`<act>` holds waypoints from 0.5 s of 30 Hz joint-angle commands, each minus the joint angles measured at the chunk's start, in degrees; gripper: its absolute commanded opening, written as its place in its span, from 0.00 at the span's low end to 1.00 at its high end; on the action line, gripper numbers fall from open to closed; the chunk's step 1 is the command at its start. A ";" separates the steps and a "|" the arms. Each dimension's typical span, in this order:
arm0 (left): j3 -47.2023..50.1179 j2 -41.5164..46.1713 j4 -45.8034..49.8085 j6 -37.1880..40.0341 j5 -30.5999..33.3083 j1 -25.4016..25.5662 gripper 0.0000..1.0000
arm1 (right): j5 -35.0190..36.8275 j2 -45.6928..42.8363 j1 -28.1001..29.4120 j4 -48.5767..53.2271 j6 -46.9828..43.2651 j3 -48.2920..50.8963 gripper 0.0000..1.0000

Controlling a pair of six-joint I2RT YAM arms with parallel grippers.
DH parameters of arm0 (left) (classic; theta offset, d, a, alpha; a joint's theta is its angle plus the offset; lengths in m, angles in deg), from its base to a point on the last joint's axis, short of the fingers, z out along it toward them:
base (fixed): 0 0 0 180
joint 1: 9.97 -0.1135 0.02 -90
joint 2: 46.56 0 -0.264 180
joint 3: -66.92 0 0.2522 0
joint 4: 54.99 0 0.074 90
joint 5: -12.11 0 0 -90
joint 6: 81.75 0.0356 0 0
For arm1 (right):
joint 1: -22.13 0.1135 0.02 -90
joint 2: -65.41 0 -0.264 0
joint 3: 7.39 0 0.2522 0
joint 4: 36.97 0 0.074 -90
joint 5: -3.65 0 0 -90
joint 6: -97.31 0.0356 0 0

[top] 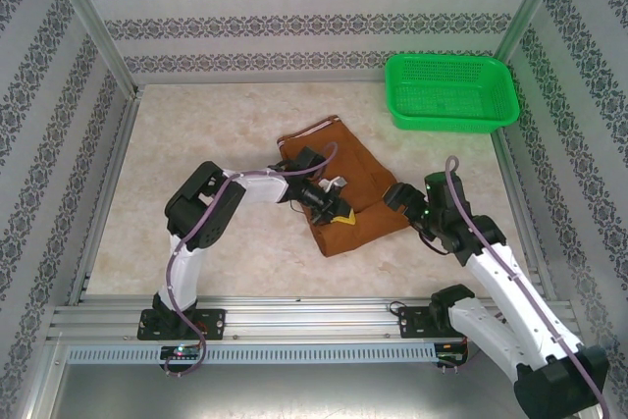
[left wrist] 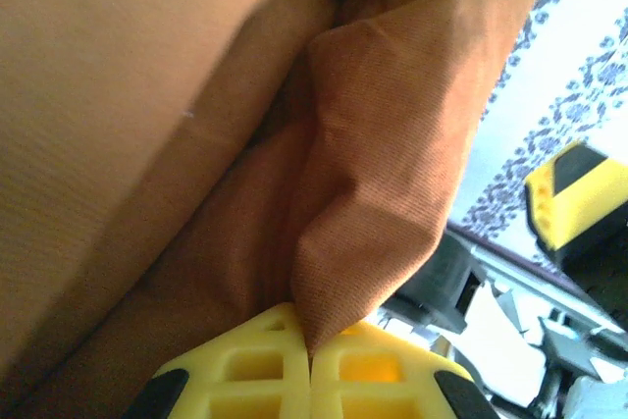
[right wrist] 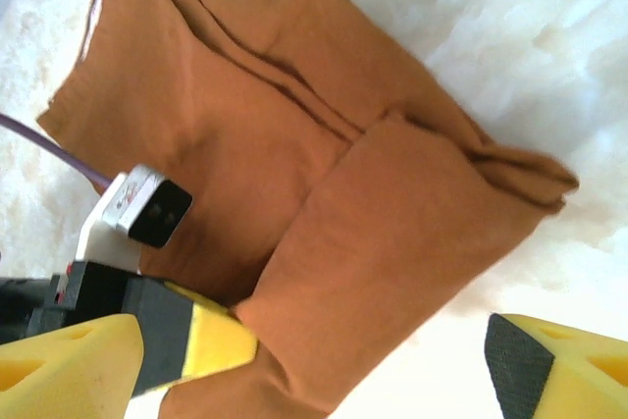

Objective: Roll up the long pants

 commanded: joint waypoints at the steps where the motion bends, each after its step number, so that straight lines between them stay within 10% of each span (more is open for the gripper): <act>1: 2.69 -4.09 -13.67 -12.26 0.52 -1.29 0.00 | -2.72 3.26 1.25 -2.09 0.29 -0.72 0.92; 15: 10.38 -8.63 -38.77 -27.94 0.05 -3.59 0.00 | 3.08 21.24 4.56 -8.02 1.54 0.30 0.93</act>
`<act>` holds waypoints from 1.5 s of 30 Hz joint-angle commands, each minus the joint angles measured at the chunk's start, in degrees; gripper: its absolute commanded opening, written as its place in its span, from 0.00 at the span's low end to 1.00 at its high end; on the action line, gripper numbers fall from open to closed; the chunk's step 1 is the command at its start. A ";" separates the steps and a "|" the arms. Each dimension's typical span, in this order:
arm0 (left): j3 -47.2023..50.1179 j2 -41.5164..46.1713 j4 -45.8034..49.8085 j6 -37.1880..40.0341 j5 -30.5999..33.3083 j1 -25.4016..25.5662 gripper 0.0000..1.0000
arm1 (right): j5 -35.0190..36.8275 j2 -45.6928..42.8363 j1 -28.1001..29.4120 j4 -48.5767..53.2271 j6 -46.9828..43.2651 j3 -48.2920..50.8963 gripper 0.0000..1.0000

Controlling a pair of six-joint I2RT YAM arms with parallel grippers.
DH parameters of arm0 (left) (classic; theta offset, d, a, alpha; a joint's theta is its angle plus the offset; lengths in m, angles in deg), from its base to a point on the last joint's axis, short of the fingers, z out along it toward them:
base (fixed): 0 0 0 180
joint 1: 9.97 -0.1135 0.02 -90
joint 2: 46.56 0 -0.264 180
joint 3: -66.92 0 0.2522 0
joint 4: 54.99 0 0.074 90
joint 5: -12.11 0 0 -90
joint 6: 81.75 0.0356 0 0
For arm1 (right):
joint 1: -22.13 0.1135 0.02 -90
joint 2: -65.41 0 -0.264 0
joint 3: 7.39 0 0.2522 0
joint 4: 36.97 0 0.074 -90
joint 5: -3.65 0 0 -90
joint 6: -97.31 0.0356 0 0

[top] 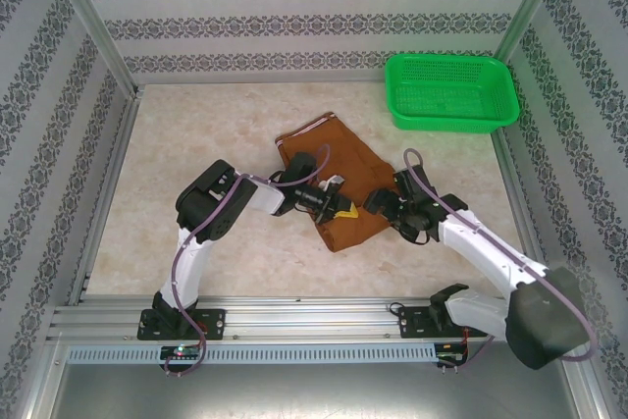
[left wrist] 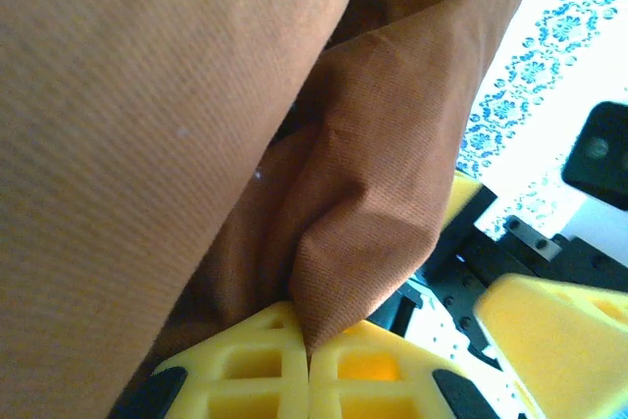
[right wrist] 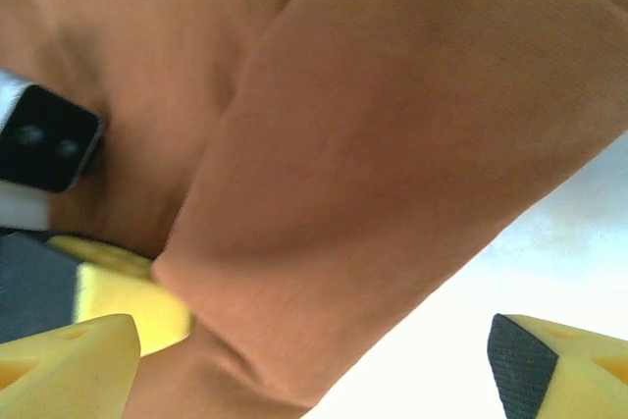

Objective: Roll up the long pants

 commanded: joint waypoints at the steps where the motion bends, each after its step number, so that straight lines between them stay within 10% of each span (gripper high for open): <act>1: 3.07 -3.12 -4.68 -7.03 2.78 -2.22 0.00 | 3.62 2.81 -0.02 -1.71 0.99 0.34 0.93; 10: 3.60 -2.59 -6.44 -5.90 0.75 -2.44 0.00 | 5.26 16.41 -1.55 -8.50 1.18 -1.86 0.85; 14: 2.24 0.65 5.76 6.64 -0.11 -2.78 0.00 | 6.45 17.03 -2.18 -10.53 0.97 -1.13 0.00; 20: -11.85 13.33 65.83 55.83 25.83 -2.92 0.21 | 6.69 10.34 -2.76 -9.67 2.01 3.95 0.00; 26: -10.09 27.18 73.00 64.39 64.54 0.41 0.33 | 6.27 5.22 -1.88 -8.15 2.85 7.29 0.00; 31: -4.29 34.99 67.26 80.22 95.39 19.25 0.45 | 5.76 3.59 -1.24 -7.60 3.33 8.66 0.00; 38: 2.36 33.67 50.63 99.05 105.49 38.74 0.62 | 4.94 3.92 -0.88 -9.34 3.81 9.58 0.00; 45: 4.67 27.40 44.00 106.00 102.18 42.20 0.70 | 4.58 3.26 0.02 -10.21 4.12 10.29 0.00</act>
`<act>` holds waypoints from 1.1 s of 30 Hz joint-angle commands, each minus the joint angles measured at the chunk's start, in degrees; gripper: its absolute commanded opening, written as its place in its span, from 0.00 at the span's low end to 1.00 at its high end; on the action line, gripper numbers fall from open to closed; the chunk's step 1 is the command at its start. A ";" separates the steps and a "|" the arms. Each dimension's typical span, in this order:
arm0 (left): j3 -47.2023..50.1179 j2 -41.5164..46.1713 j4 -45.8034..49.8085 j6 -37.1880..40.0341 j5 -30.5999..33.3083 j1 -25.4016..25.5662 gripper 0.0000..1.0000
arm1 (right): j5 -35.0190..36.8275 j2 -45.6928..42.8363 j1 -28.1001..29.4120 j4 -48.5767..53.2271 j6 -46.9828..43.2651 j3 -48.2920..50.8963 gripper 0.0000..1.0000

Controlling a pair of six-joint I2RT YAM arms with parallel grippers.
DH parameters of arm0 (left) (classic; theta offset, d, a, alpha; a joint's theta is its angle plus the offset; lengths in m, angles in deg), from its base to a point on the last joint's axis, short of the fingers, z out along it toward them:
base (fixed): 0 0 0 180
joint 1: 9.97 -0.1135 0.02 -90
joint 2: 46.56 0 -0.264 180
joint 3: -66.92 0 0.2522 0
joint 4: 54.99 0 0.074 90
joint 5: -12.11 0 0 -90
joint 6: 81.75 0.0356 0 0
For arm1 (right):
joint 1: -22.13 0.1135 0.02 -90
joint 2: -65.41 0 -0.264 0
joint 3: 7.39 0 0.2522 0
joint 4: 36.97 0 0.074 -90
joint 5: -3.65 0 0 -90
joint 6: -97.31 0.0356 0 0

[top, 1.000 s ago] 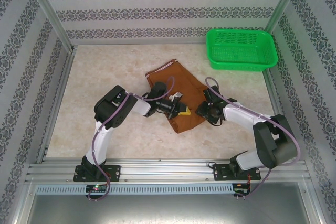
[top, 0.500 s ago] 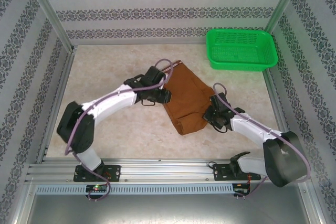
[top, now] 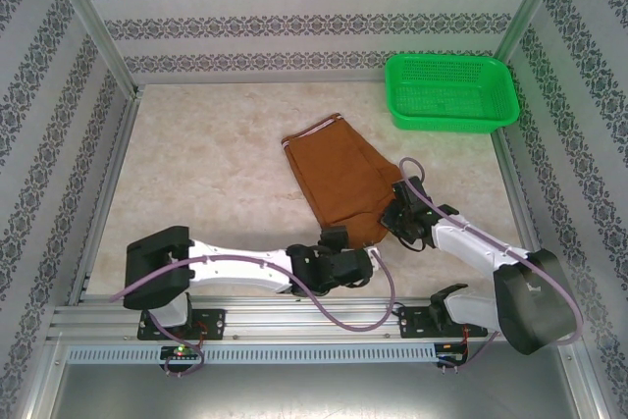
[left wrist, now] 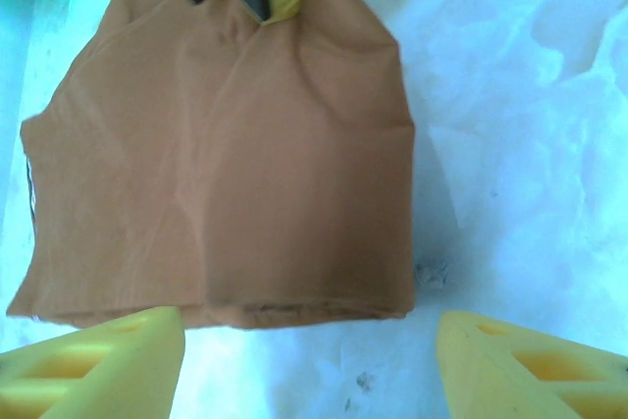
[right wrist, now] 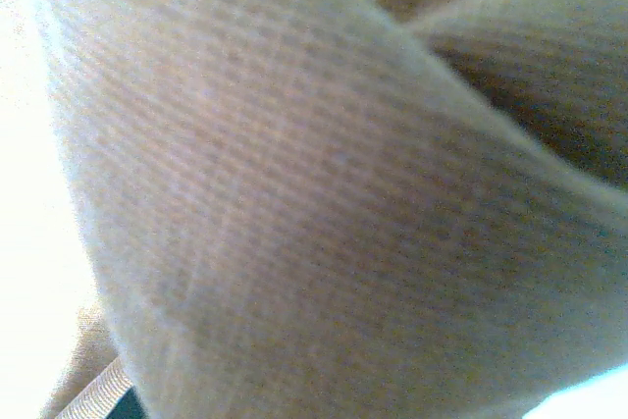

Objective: Roll up the long pants

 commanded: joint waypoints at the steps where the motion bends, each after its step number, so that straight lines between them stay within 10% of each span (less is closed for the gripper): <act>1: 1.53 -1.65 -7.56 7.74 2.56 0.22 0.70 | 0.77 -0.25 0.94 2.10 1.19 1.87 0.00; 13: -3.59 -16.19 -18.93 20.98 3.32 -2.80 0.74 | -1.90 1.16 0.81 -0.27 1.67 0.35 0.00; 26: -11.51 -28.87 -4.42 11.12 -1.69 -21.21 0.69 | -0.95 -9.96 -0.24 6.67 3.44 -1.07 0.00; 28: -13.75 -30.70 -0.43 9.13 -3.36 -22.05 0.56 | -1.28 -11.64 -0.87 7.10 3.70 -0.85 0.00; 31: -16.79 -32.66 4.17 5.40 -6.74 -23.27 0.02 | -1.54 -11.71 -1.36 7.54 3.26 -1.02 0.00; 33: -16.14 -32.06 4.34 4.69 -9.42 -23.66 0.00 | -2.33 -10.70 -1.75 6.64 3.26 -0.70 0.00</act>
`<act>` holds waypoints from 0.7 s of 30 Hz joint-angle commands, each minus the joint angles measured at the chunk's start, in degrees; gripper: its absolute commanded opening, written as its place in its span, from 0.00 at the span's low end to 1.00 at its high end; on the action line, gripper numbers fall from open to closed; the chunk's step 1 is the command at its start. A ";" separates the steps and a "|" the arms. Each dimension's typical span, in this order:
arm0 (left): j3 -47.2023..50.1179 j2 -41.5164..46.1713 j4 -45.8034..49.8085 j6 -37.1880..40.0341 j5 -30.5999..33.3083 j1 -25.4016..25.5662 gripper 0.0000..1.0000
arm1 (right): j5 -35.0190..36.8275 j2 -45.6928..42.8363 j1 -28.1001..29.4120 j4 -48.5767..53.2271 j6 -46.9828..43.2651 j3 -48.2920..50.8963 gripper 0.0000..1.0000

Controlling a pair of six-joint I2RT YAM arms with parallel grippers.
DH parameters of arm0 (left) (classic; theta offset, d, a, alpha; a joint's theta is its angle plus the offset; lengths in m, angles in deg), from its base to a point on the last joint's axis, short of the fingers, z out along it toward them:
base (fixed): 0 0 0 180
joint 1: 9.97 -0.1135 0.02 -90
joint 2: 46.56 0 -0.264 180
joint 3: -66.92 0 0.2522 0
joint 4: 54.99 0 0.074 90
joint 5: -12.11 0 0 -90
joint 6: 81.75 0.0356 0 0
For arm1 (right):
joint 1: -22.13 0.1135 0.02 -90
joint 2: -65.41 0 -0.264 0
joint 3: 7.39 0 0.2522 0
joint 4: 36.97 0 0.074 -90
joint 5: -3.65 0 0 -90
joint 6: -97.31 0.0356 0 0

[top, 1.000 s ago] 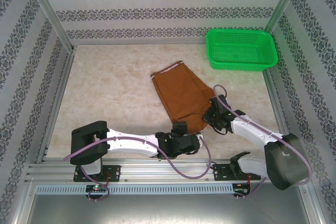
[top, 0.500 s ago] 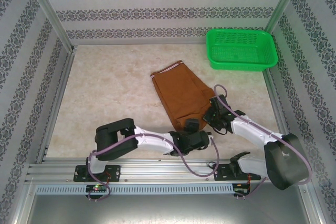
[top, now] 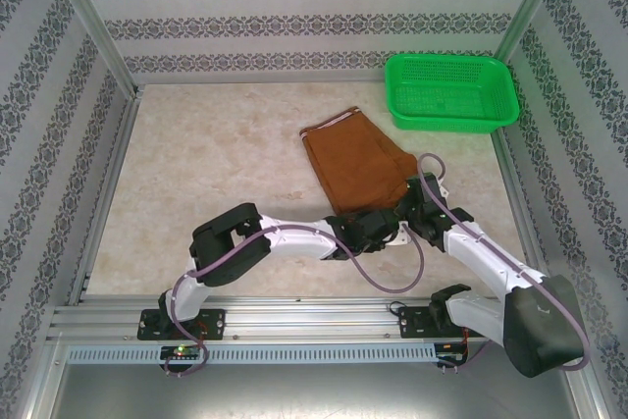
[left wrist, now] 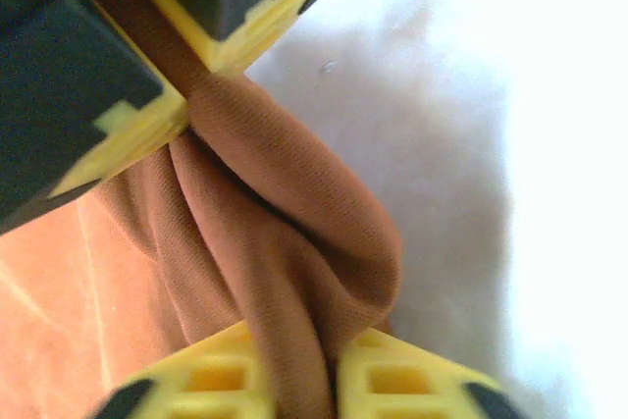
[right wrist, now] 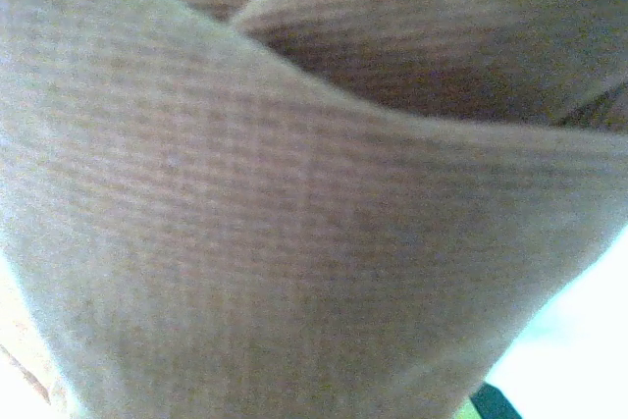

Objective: Roll up the long pants

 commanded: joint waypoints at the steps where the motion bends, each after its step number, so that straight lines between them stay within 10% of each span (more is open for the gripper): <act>1: 2.28 -7.54 18.07 -9.52 2.76 -11.29 0.00 | -8.64 -2.69 2.26 5.49 2.07 -0.50 0.00; 9: -8.88 -2.63 41.73 -20.18 -19.86 -11.18 0.00 | -7.00 5.22 0.65 2.34 -3.29 -4.54 0.76; 21: -11.76 3.08 52.04 -35.83 -57.01 -18.10 0.00 | 0.12 -2.08 -1.96 12.12 -8.81 -13.64 0.85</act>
